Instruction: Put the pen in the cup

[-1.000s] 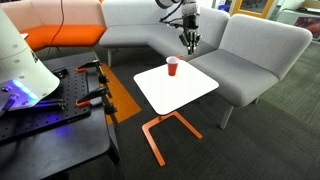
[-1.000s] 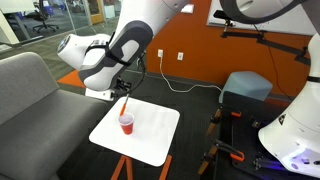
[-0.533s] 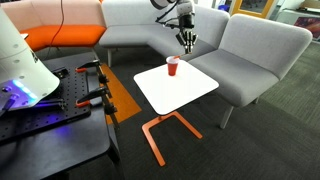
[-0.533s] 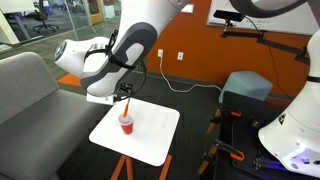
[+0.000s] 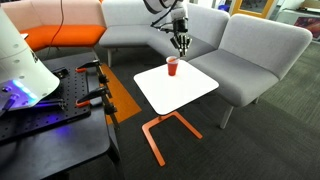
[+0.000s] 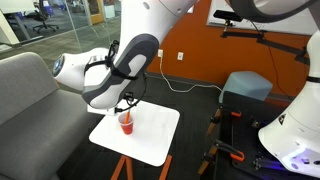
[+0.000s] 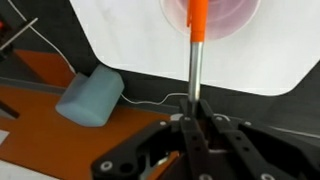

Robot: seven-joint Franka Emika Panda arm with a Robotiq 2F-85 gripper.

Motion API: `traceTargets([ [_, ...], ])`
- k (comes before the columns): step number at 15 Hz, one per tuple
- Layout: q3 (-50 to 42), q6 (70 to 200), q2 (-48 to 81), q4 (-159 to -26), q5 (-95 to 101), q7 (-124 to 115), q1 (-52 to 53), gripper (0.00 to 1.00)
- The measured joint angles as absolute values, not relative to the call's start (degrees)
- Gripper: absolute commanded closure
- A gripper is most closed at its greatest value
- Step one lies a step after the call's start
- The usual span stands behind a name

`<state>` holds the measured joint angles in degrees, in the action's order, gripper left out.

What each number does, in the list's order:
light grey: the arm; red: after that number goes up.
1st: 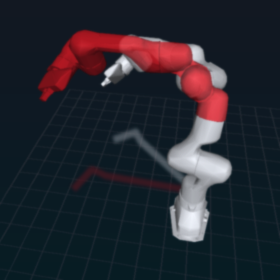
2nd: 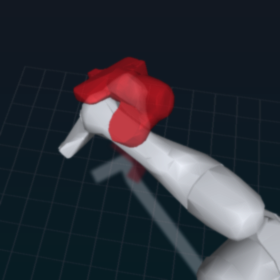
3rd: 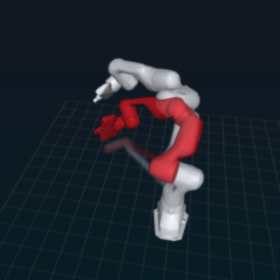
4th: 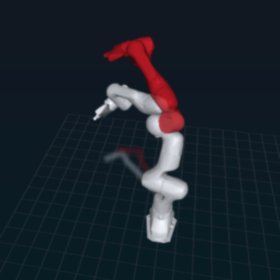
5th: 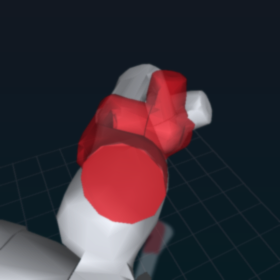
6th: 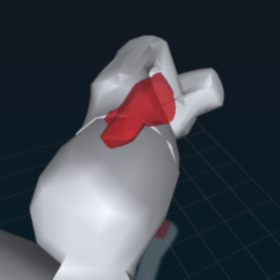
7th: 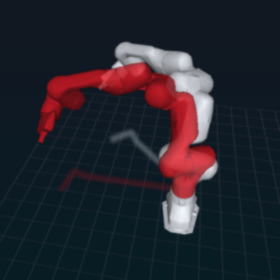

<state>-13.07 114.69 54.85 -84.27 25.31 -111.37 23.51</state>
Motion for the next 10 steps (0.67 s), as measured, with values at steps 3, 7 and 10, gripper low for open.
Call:
traceTargets([
  [3,-13.4,114.7,56.2,-84.3,30.9,-115.8,25.0,0.97],
  [7,-13.0,116.6,56.7,-84.3,34.2,-119.5,26.5,0.97],
  [10,-12.8,117.1,56.7,-84.4,36.0,-120.6,27.2,0.97],
])
